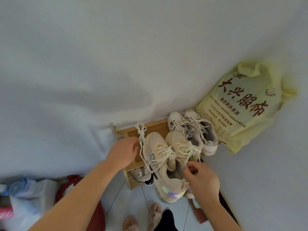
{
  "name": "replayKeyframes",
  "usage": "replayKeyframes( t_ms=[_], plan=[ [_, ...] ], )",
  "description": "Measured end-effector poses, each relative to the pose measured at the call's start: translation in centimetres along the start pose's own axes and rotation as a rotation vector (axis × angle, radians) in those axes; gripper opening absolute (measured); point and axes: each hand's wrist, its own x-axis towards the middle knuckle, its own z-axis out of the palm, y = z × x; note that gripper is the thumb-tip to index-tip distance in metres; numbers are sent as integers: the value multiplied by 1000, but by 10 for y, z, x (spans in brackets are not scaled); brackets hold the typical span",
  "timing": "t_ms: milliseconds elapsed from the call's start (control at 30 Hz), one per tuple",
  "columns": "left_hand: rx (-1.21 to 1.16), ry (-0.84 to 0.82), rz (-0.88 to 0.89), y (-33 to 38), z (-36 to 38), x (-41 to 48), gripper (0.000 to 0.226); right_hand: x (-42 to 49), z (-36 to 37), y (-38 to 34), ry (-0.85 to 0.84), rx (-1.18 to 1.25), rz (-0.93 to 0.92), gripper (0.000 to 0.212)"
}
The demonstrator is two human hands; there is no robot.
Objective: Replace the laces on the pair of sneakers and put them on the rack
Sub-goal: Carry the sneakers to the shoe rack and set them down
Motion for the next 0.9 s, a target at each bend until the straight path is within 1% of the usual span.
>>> replayKeyframes(
  t_ms=[133,267,367,433,533,600,733,800,900],
  plan=[
    [85,-73,46,-19,22,55,47,26,4,1,-36,-33,12,17],
    [373,-259,147,-39,51,99,59,41,9,-3,-29,-48,-17,15],
    [436,-406,221,-43,69,119,60,53,13,-5,-56,-32,-45,17],
    [477,-463,255,-46,77,126,58,59,14,-4,-81,-40,-62,18],
    [532,-505,297,-57,81,134,55,63,17,-4,-65,-50,-61,11],
    [524,-502,316,-62,81,137,51,66,19,-6,-56,-48,-49,10],
    [469,-531,291,-72,75,137,47,72,25,-10,-66,-51,-17,16],
    [501,-542,280,-82,71,130,47,77,29,-15,-77,-47,-9,16],
    [527,-501,276,-92,68,119,45,84,39,-21,-101,-90,-31,21]
  ],
)
